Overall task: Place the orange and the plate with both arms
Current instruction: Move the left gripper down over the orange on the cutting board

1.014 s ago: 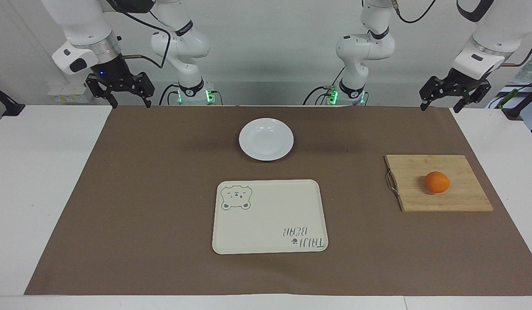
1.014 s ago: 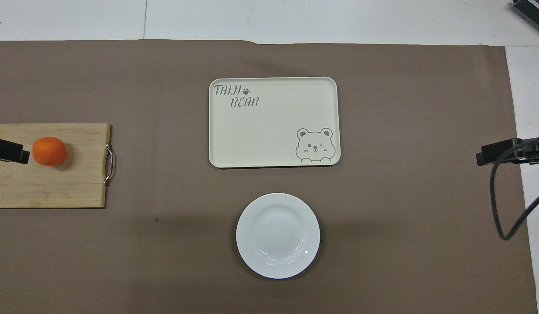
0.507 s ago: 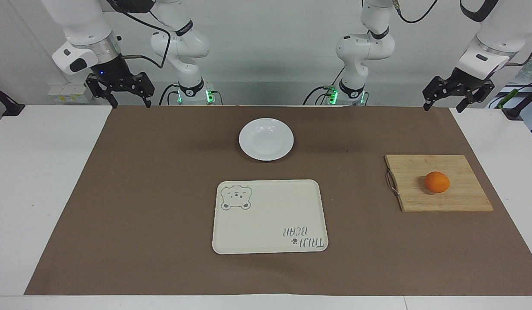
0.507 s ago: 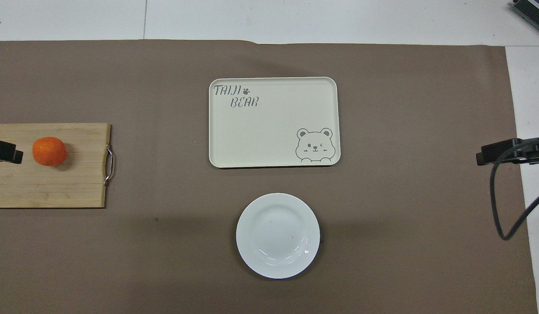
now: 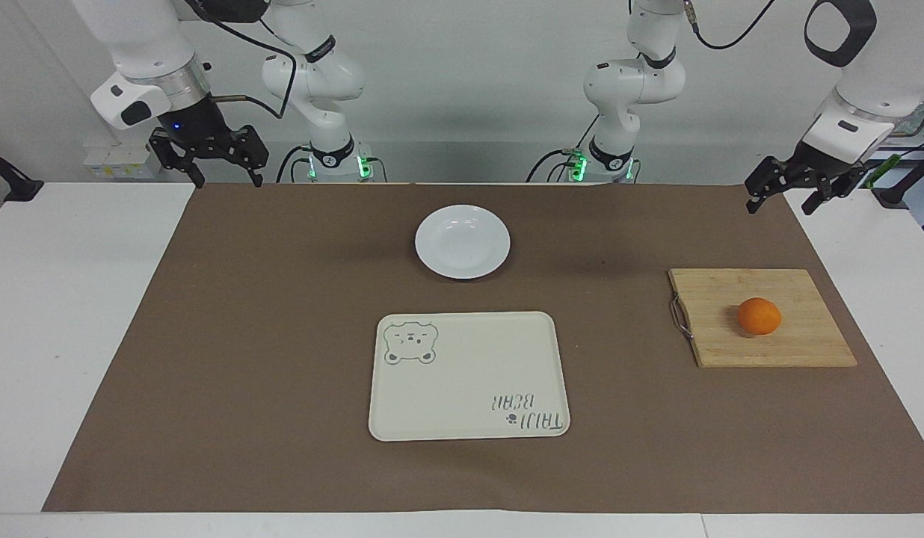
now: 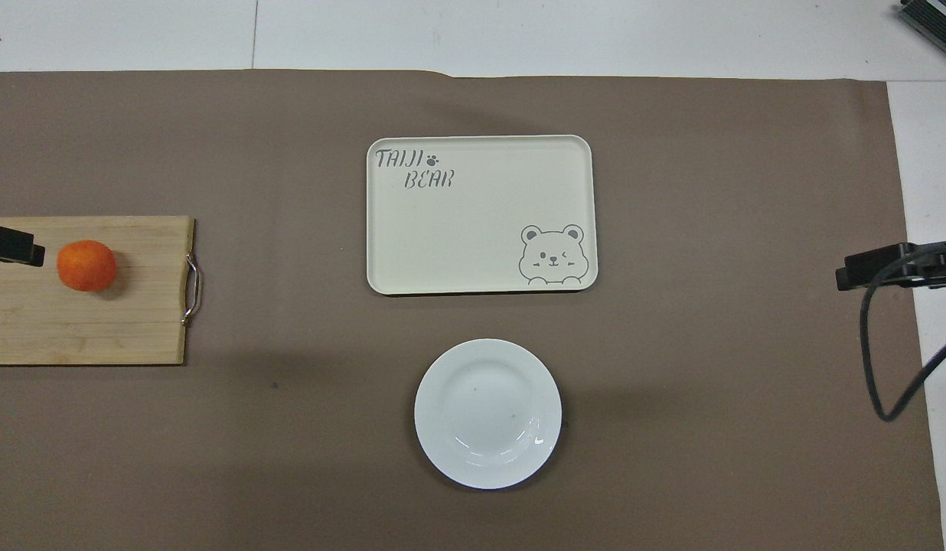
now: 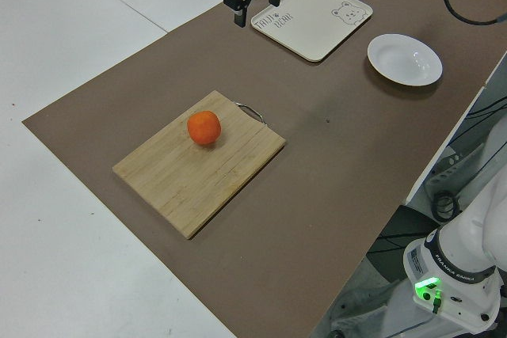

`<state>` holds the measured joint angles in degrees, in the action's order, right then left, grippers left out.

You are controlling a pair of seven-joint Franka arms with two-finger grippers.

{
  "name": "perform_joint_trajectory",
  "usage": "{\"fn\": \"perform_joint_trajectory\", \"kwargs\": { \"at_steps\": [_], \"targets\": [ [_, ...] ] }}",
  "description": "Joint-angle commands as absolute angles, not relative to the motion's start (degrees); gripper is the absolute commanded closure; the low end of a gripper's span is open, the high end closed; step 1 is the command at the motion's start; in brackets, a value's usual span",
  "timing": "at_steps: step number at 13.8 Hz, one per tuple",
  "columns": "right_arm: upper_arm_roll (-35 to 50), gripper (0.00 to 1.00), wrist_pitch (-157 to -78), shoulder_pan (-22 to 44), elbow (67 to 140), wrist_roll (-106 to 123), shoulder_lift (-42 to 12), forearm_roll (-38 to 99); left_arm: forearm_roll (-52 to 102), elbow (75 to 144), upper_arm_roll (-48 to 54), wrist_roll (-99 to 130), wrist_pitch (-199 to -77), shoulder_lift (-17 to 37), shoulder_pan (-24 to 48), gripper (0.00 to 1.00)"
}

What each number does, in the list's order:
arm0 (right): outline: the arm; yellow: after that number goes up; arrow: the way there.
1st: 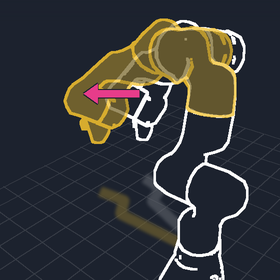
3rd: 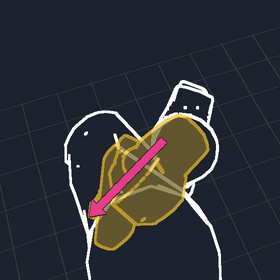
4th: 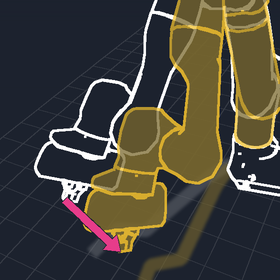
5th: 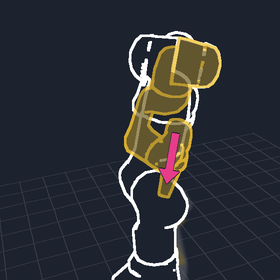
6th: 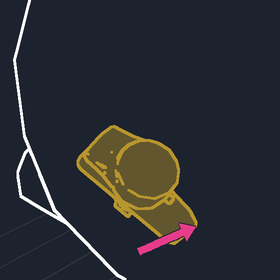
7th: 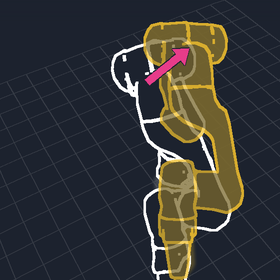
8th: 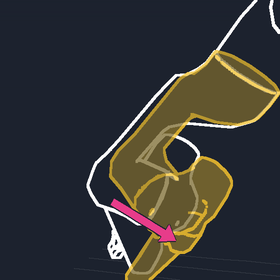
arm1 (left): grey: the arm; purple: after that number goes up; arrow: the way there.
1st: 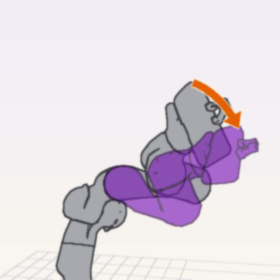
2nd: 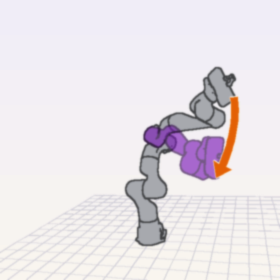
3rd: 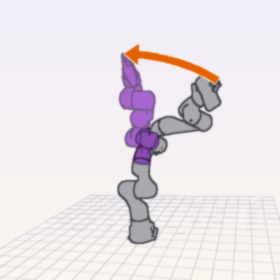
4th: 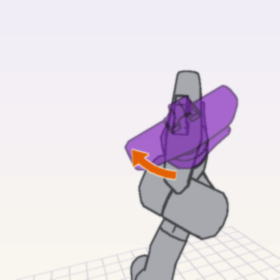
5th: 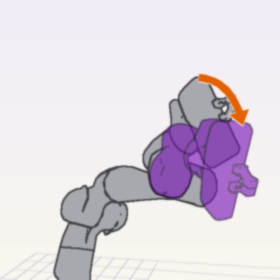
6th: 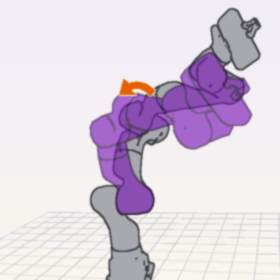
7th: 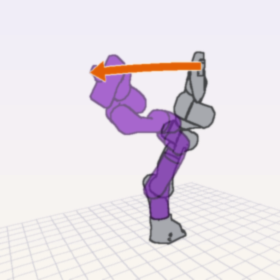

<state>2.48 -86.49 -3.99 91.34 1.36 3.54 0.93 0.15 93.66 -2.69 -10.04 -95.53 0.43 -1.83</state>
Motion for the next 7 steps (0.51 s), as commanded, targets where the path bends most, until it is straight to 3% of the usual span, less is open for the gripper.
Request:
{"fn": "perform_joint_trajectory", "kwargs": {
  "at_steps": [1, 7],
  "targets": [
    [2.55, 0.0, -85.69, -4.31, 91.41, 2.55, 4.13, 0.79, 0.44, 96.93, -2.37, -11.6, -102.28, 1.67, -3.25, 0.0],
    [2.55, 0.0, -85.78, -4.31, 91.41, 2.55, 4.13, 0.79, 0.18, 98.79, -2.37, -17.83, -115.2, 11.49, -8.26, 0.0]
  ]
}}
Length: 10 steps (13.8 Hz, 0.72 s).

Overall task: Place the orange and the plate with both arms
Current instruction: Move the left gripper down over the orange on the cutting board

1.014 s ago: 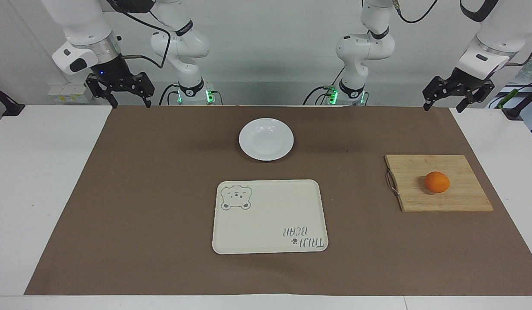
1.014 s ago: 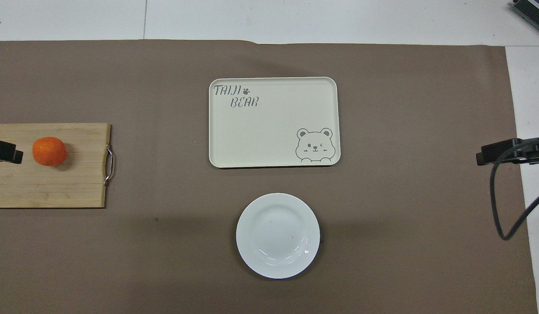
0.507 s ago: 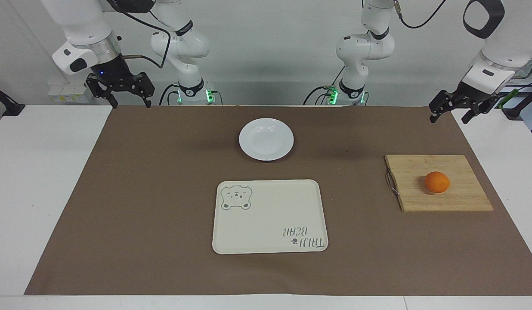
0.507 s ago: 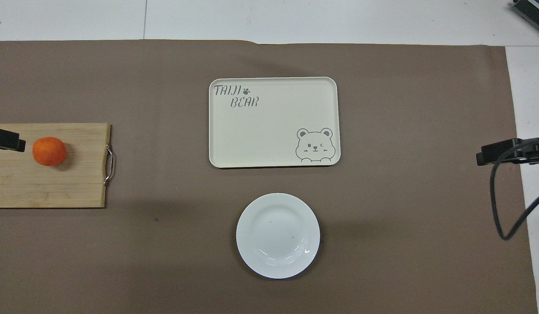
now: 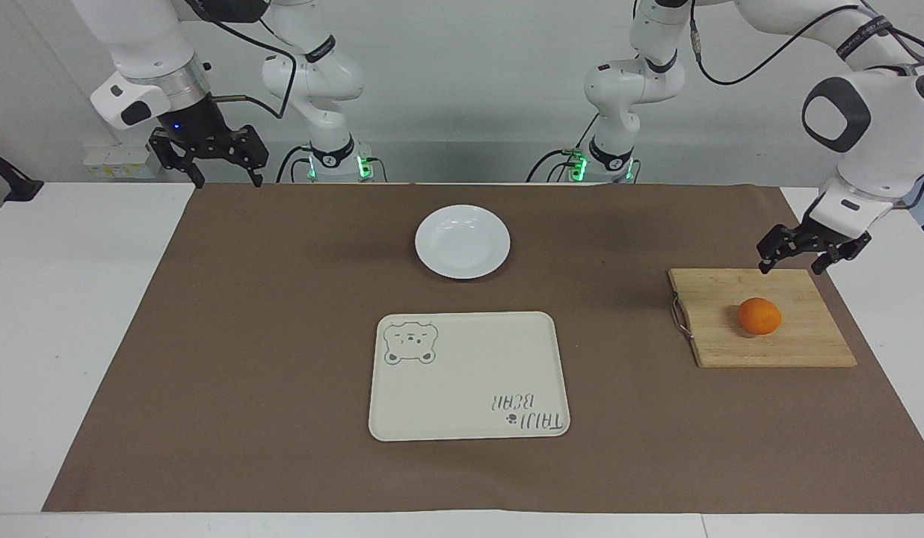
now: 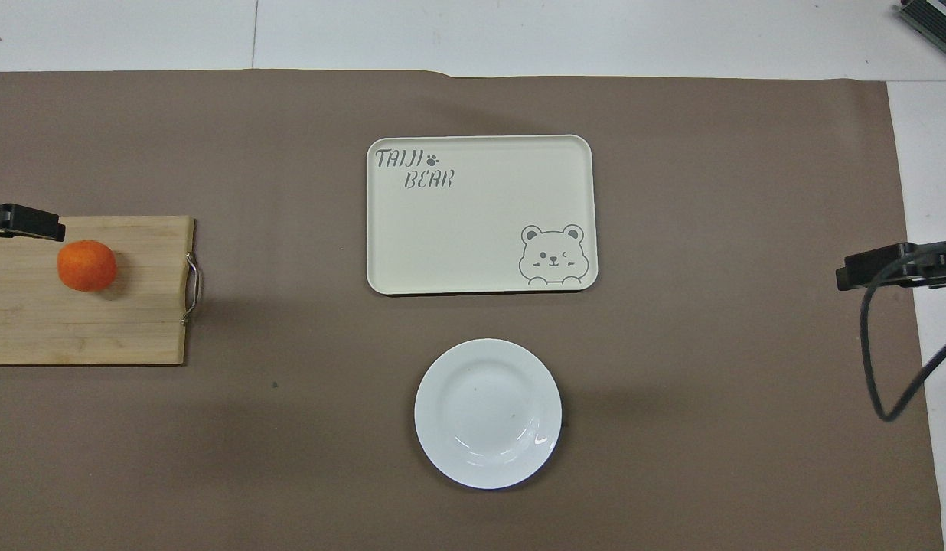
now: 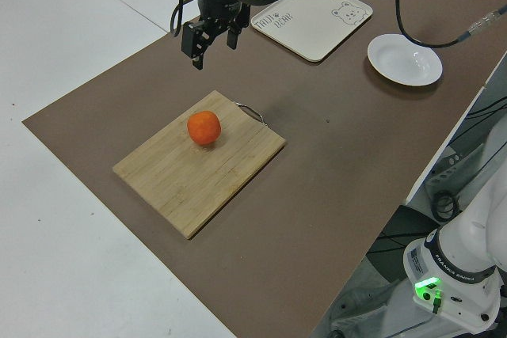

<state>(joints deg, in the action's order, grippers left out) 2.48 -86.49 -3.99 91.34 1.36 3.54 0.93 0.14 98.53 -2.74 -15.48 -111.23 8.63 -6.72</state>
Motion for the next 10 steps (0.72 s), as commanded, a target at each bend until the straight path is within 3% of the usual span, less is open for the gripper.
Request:
{"fn": "perform_joint_trajectory", "kwargs": {
  "at_steps": [1, 5, 10],
  "targets": [
    [2.55, 0.0, -85.78, -4.31, 91.32, 2.55, 4.13, 0.79, 0.18, 99.14, -2.37, -18.02, -116.79, 12.91, -8.35, 0.0],
    [2.55, 0.0, -85.78, -4.31, 91.41, 2.55, 4.13, 0.79, 0.18, 105.11, -2.37, -17.93, -125.41, 14.33, -8.09, 0.0],
    [2.55, 0.0, -85.78, -4.31, 91.41, 2.55, 4.13, 0.79, 0.18, 106.87, -2.37, -18.19, -129.27, 16.6, -8.35, 0.0]
  ]
}}
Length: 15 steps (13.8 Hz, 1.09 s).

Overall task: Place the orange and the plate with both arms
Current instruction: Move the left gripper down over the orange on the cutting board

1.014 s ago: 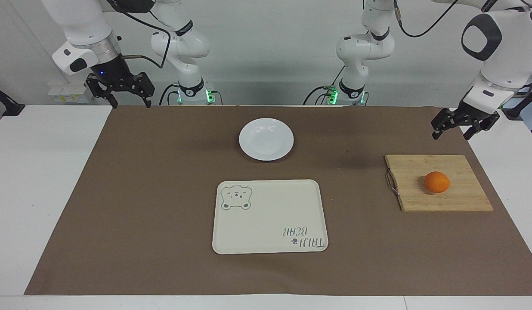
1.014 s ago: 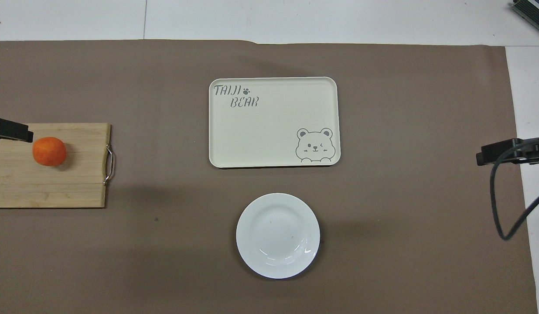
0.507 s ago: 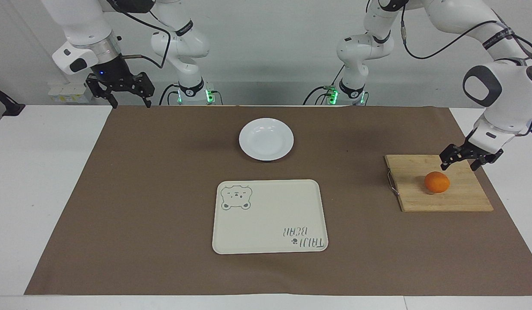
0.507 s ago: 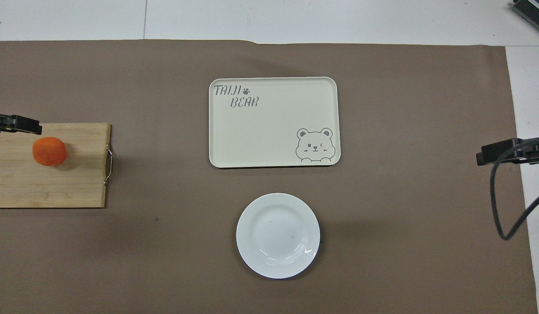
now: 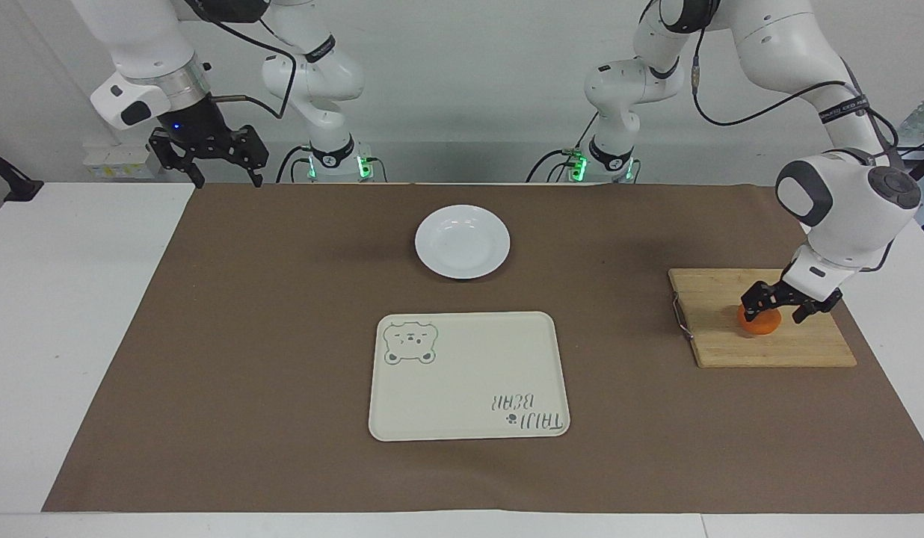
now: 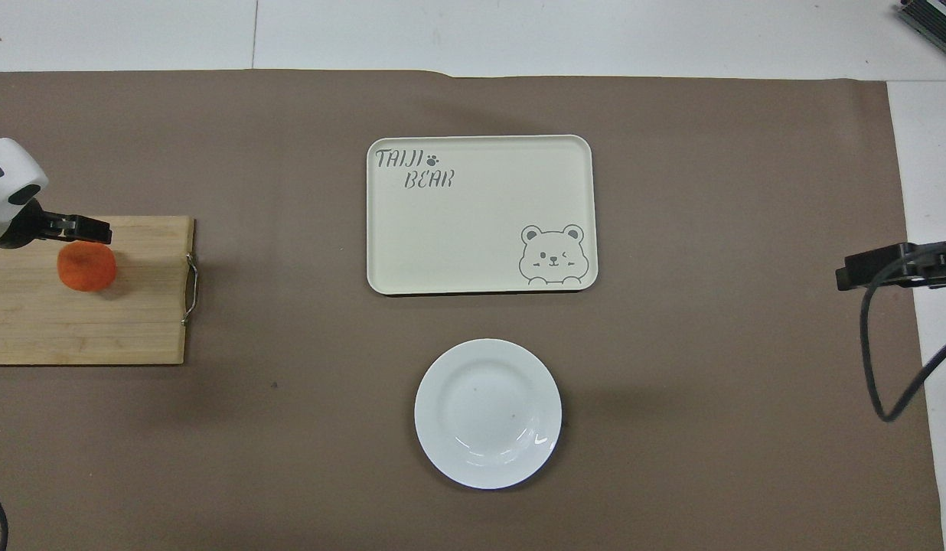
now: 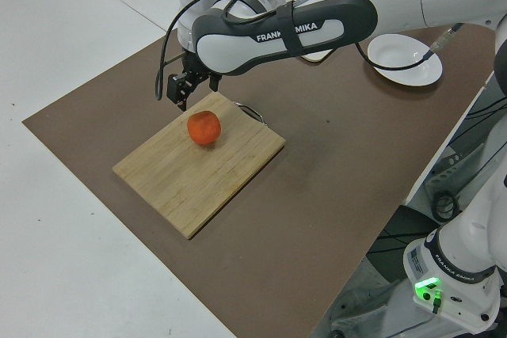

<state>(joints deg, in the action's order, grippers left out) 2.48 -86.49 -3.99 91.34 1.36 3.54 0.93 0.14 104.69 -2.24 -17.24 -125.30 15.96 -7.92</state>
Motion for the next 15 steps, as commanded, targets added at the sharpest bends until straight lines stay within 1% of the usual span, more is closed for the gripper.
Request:
{"fn": "perform_joint_trajectory", "kwargs": {
  "at_steps": [1, 5, 15],
  "targets": [
    [2.55, 0.0, -85.78, -4.31, 91.41, 2.55, 4.13, 0.79, 0.18, 107.22, -2.37, -18.72, -129.46, 16.61, -8.78, 0.0],
    [2.55, 0.0, -85.78, -4.31, 91.32, 2.55, 4.13, 0.79, 0.18, 111.7, -2.37, -19.78, -131.56, 15.82, -8.96, 0.0],
    [2.55, 0.0, -85.78, -4.31, 91.32, 2.55, 4.13, 0.79, 0.0, 112.06, -2.64, -23.37, -132.1, 15.82, -8.88, 0.0]
  ]
}}
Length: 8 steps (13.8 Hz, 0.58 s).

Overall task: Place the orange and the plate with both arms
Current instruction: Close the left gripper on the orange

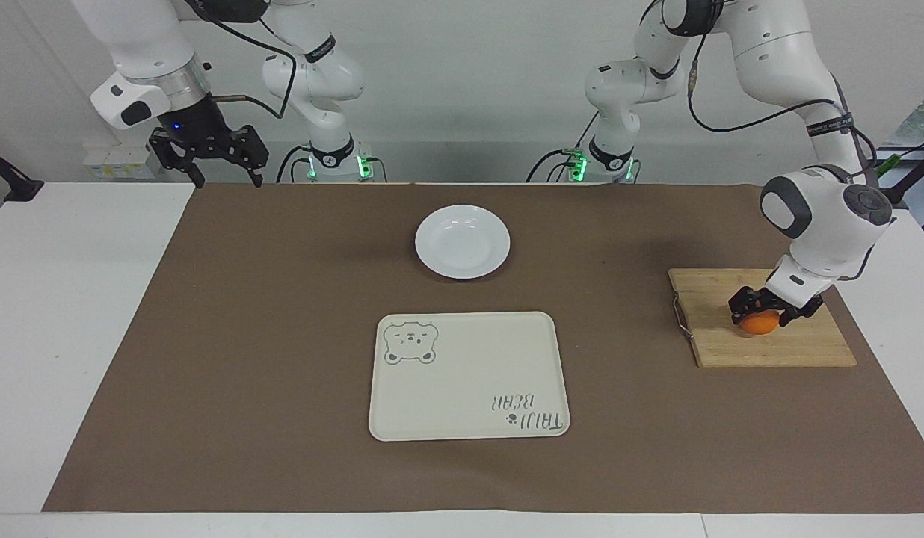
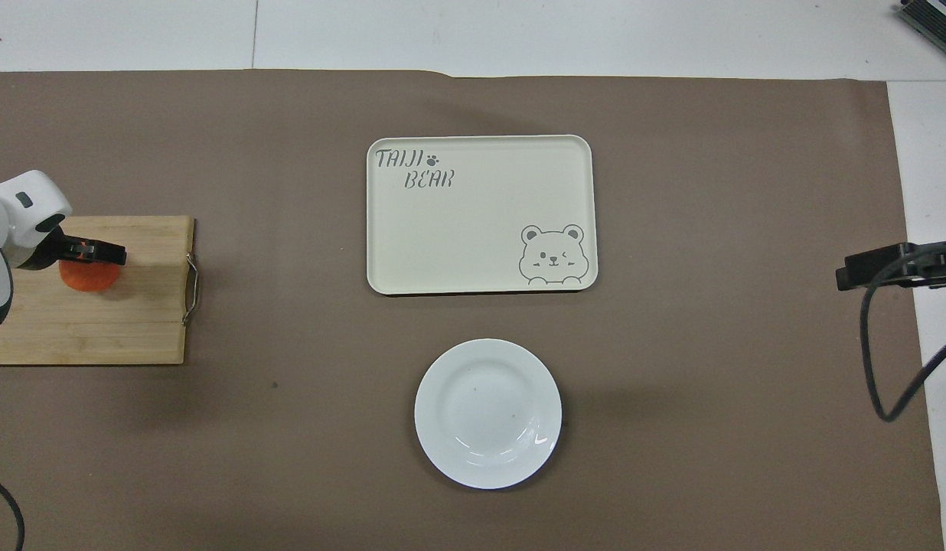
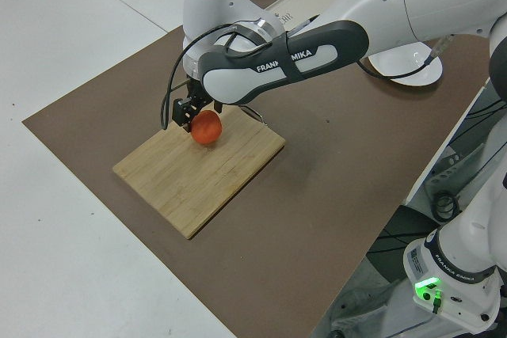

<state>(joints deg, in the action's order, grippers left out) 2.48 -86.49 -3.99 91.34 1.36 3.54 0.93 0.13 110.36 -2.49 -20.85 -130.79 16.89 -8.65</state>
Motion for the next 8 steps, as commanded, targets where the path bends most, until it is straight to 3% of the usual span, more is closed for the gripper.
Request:
{"fn": "perform_joint_trajectory", "kwargs": {
  "at_steps": [1, 2, 6, 8],
  "targets": [
    [2.55, 0.0, -85.78, -4.31, 91.32, 2.55, 4.13, 0.79, 0.0, 112.06, -2.64, -23.9, -132.1, 15.82, -8.96, 0.0],
    [2.55, 0.0, -85.78, -4.31, 91.41, 2.55, 4.13, 0.79, 0.0, 112.06, -2.64, -23.91, -131.66, 15.73, -8.96, 0.0],
    [2.55, 0.0, -85.69, -4.31, 91.32, 2.55, 4.13, 0.79, 0.0, 112.06, -2.72, -26.18, -130.17, 15.64, -9.14, 0.55],
    [2.55, 0.0, -85.78, -4.31, 91.32, 2.55, 4.13, 0.79, 0.0, 111.8, -2.72, -27.77, -130.08, 15.64, -9.14, 0.75]
  ]
}}
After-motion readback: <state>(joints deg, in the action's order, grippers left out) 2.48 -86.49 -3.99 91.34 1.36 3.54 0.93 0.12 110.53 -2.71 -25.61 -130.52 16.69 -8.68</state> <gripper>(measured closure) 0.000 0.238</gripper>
